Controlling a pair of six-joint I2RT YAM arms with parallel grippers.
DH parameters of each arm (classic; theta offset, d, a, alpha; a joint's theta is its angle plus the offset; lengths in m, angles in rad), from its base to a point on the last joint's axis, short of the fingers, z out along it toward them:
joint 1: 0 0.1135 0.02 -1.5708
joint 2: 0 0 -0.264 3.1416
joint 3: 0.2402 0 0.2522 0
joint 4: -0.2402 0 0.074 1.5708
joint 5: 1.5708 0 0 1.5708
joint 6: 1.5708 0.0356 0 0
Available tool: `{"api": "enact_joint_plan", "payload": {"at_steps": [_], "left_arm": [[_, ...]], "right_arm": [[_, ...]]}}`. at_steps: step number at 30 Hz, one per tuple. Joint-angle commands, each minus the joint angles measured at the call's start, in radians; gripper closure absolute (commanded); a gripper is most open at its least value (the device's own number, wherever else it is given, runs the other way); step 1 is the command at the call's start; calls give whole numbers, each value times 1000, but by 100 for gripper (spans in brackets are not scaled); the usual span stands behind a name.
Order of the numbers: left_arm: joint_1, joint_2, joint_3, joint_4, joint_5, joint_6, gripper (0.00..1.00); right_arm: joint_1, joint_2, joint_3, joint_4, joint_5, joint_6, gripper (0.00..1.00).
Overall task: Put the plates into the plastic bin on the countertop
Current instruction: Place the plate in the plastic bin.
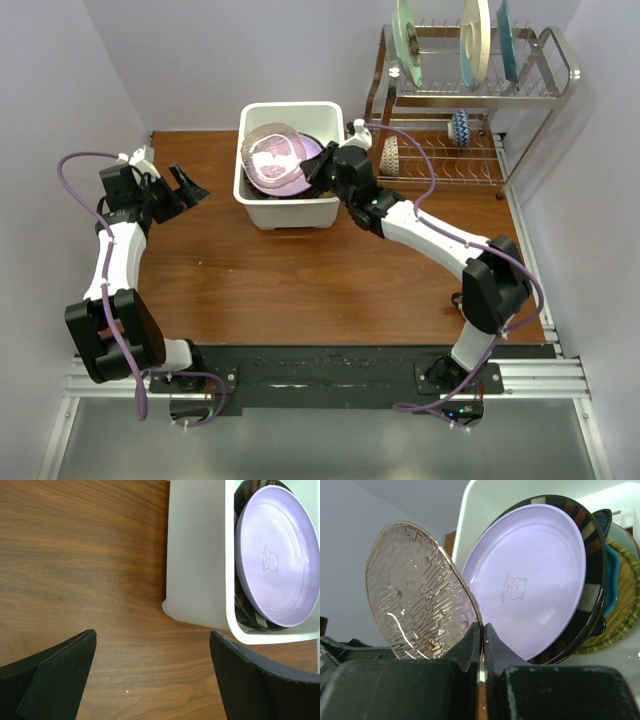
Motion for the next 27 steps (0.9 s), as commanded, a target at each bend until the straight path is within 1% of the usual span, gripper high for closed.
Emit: {"api": "enact_joint_plan", "payload": {"at_steps": [1,4,8,15,17,18,20,21,23,24,25,26,27], "left_arm": [[11,-1,-16,66,38,-13,0],[10,-1,-17,68,44,-14,0],[11,-3,-19,69,48,-14,0],[10,-3,-20,74,61,-16,0],[11,-1,-22,77,70,-14,0],[11,-1,-23,78,71,-16,0],[11,-1,-23,77,73,-16,0],[11,-1,-23,77,73,-15,0],[11,-3,-22,78,70,-14,0],[11,-1,-22,75,70,-16,0],[11,-3,-22,77,68,-15,0],[11,-1,-23,74,67,-14,0],[10,-3,-23,75,67,-16,0]], "right_arm": [[-30,59,101,-37,-51,-19,100],[-40,106,160,-66,-74,-19,100],[-48,146,194,-92,-80,-17,100],[-74,154,174,-86,-81,-5,99],[-79,143,153,-74,-83,-2,98],[-85,139,150,-71,-83,0,96],[-90,132,135,-59,-94,0,90],[-96,128,133,-52,-101,-2,84],[-99,126,133,-48,-124,-3,81],[-102,126,133,-43,-130,-5,78],[-103,126,138,-43,-138,-5,73],[-105,123,141,-43,-140,-6,72],[-106,122,141,-46,-140,-10,68]]}}
